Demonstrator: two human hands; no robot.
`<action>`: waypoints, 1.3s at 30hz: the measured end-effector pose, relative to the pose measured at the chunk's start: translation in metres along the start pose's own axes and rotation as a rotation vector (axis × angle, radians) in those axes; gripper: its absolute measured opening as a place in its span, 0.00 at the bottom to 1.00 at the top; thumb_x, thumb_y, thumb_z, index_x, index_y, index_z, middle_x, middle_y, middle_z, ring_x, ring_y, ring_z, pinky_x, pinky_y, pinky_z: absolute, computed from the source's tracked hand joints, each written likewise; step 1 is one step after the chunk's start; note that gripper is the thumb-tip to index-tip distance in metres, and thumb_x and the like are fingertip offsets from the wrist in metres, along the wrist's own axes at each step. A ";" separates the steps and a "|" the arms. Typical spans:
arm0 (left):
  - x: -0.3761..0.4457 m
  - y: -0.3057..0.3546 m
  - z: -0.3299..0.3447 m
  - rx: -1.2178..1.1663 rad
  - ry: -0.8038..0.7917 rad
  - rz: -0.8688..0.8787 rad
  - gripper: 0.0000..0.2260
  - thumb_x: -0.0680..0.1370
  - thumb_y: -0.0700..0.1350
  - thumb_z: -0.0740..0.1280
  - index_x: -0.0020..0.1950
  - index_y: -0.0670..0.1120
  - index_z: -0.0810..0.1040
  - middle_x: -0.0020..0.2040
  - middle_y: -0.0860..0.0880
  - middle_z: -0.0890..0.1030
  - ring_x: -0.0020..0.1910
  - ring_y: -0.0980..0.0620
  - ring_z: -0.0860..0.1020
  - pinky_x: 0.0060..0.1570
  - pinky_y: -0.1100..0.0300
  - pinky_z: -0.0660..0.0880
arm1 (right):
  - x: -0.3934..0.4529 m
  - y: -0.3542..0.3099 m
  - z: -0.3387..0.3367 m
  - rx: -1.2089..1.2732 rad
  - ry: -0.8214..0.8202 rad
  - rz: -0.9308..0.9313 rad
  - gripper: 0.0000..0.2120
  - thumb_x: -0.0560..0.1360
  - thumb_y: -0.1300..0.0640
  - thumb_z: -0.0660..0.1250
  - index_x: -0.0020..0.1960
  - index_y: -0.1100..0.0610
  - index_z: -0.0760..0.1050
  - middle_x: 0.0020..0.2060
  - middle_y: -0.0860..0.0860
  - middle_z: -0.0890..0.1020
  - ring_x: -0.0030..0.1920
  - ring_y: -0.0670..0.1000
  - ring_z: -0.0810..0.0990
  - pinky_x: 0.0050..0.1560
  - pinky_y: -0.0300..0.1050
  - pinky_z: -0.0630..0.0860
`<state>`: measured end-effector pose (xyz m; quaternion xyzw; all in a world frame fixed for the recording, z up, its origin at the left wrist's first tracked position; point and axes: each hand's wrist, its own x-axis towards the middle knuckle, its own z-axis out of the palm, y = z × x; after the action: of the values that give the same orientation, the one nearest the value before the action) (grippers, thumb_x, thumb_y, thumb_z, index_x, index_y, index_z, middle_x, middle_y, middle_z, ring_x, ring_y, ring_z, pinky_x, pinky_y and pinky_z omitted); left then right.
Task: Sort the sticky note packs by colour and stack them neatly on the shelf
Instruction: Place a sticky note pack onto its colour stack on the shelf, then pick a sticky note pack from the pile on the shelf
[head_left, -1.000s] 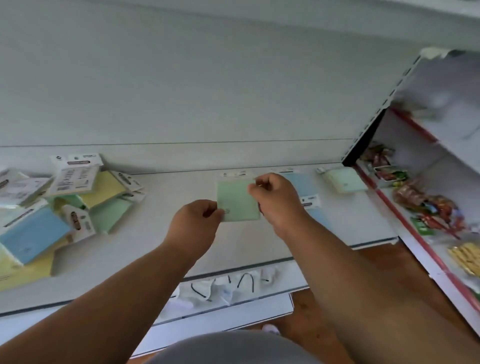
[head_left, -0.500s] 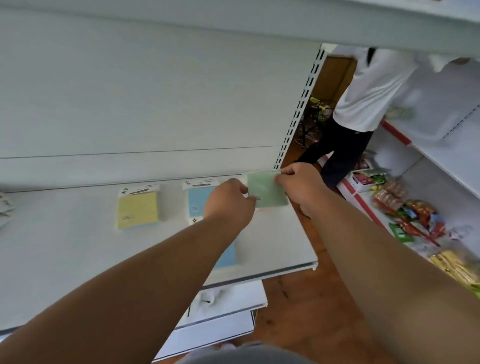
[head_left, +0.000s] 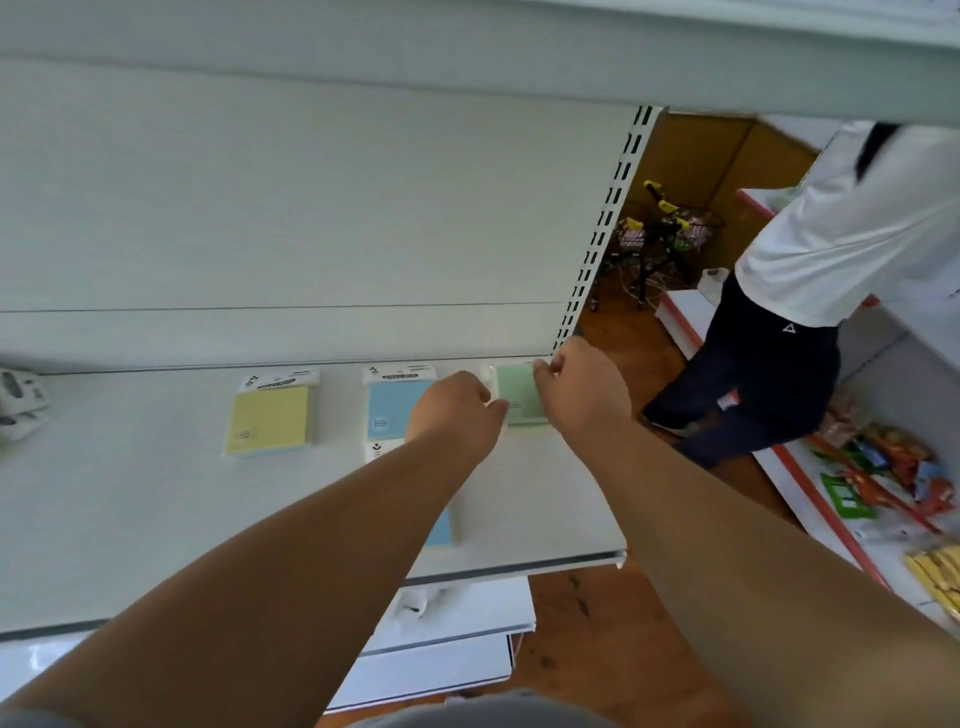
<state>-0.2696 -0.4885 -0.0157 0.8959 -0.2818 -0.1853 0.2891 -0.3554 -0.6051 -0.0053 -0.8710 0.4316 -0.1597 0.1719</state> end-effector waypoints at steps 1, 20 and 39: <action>-0.004 -0.007 -0.003 -0.020 0.012 -0.001 0.11 0.76 0.55 0.66 0.55 0.52 0.77 0.50 0.53 0.81 0.50 0.50 0.78 0.47 0.58 0.75 | -0.005 -0.008 0.001 0.024 0.003 -0.039 0.11 0.78 0.48 0.61 0.45 0.55 0.69 0.40 0.52 0.78 0.40 0.54 0.78 0.36 0.49 0.74; -0.094 -0.328 -0.242 -0.037 0.375 -0.233 0.05 0.76 0.50 0.66 0.50 0.55 0.79 0.42 0.58 0.79 0.44 0.54 0.77 0.42 0.61 0.68 | -0.141 -0.366 0.164 0.379 -0.387 -0.399 0.08 0.73 0.49 0.66 0.41 0.53 0.74 0.36 0.46 0.79 0.40 0.51 0.78 0.41 0.44 0.74; -0.041 -0.419 -0.331 0.276 -0.121 -0.152 0.21 0.74 0.50 0.63 0.66 0.50 0.72 0.62 0.47 0.76 0.58 0.44 0.77 0.52 0.54 0.75 | -0.126 -0.489 0.254 1.124 -0.565 0.715 0.03 0.74 0.62 0.64 0.44 0.58 0.76 0.27 0.52 0.77 0.22 0.46 0.75 0.18 0.32 0.61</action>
<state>0.0296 -0.0444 -0.0163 0.9330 -0.2530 -0.2197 0.1311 0.0208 -0.1843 -0.0337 -0.4644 0.4820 -0.0604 0.7405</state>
